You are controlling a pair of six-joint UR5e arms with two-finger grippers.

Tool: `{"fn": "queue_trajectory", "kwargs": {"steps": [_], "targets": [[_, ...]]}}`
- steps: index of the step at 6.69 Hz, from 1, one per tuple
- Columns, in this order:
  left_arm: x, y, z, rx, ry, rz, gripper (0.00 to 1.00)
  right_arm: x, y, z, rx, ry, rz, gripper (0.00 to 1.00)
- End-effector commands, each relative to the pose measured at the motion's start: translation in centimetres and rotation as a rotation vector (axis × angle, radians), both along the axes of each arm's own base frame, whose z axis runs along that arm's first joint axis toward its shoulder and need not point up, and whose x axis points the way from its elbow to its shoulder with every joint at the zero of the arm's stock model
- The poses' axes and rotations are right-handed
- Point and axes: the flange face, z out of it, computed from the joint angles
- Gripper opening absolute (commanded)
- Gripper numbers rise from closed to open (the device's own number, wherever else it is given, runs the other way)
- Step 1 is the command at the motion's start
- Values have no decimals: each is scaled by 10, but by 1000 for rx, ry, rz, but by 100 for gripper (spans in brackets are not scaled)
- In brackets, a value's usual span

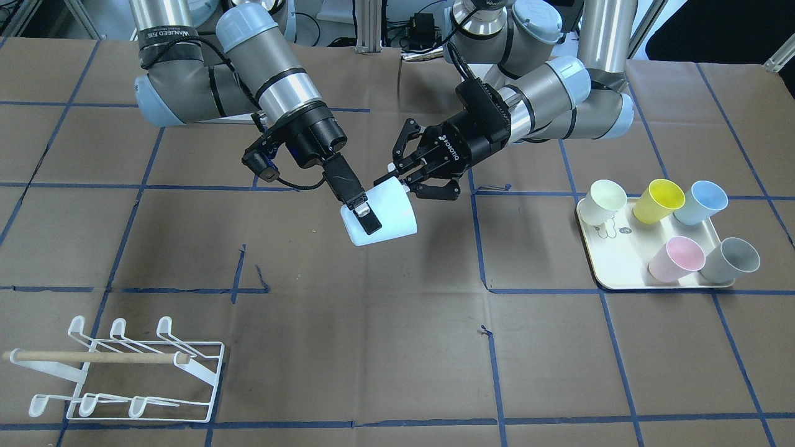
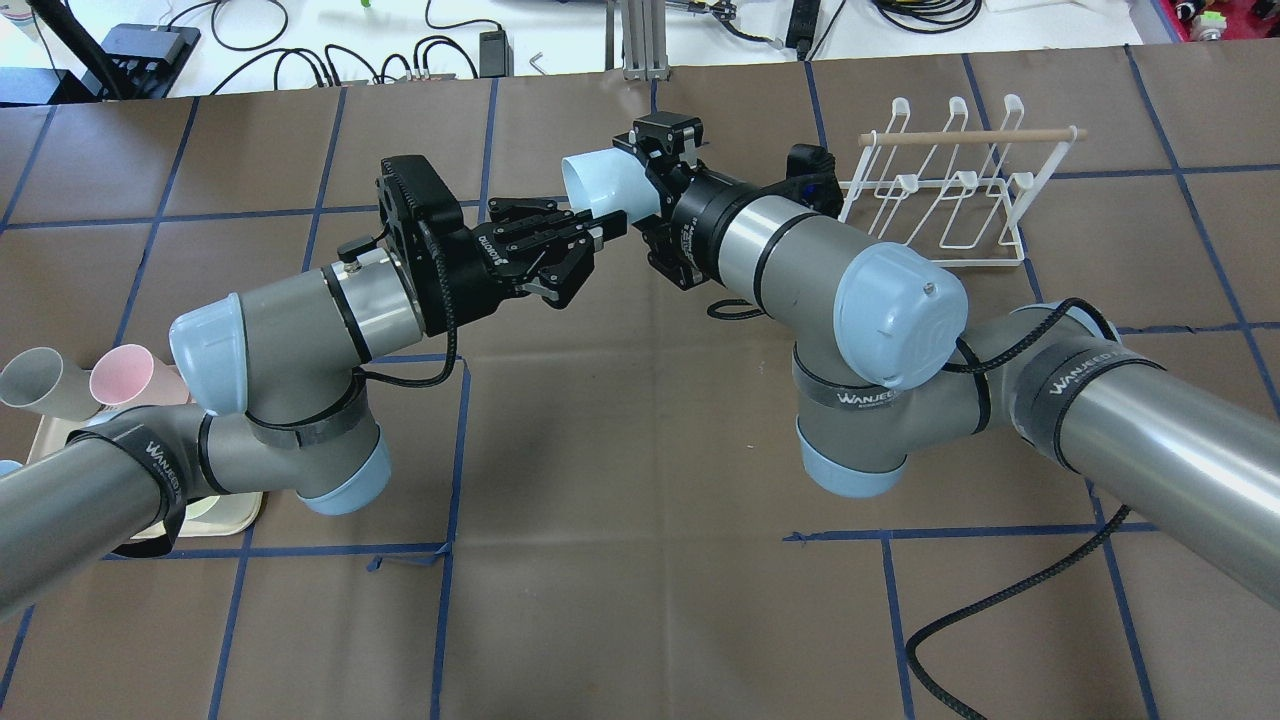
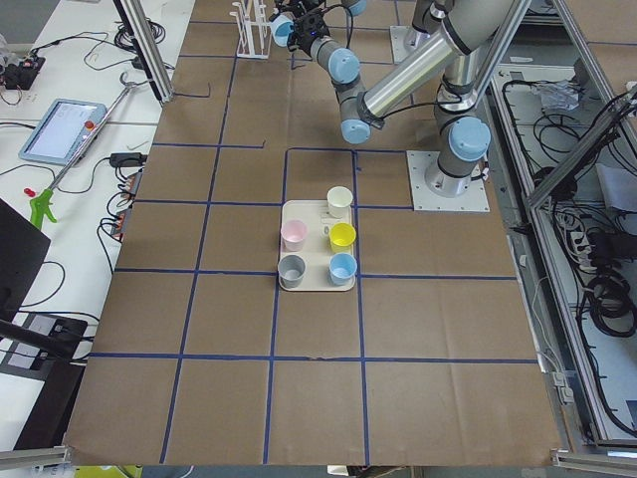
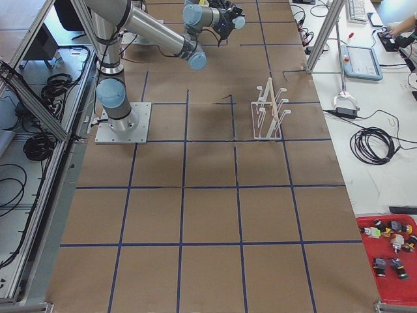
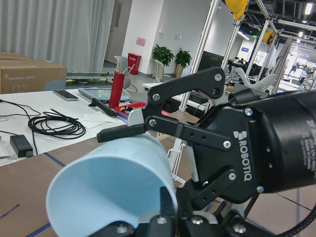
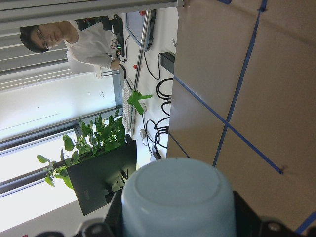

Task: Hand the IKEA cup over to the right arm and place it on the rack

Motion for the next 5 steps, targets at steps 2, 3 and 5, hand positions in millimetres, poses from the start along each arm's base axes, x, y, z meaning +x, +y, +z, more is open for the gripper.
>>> {"fn": "queue_trajectory", "kwargs": {"steps": [2, 3, 5], "targets": [[3, -3, 2, 47, 30, 20, 88, 0, 0, 0, 1, -2, 1, 43], [10, -4, 3, 48, 32, 34, 98, 0, 0, 0, 0, -1, 2, 41], [63, -15, 10, 70, 77, 115, 99, -5, -7, 2, -15, 11, -14, 32]]}}
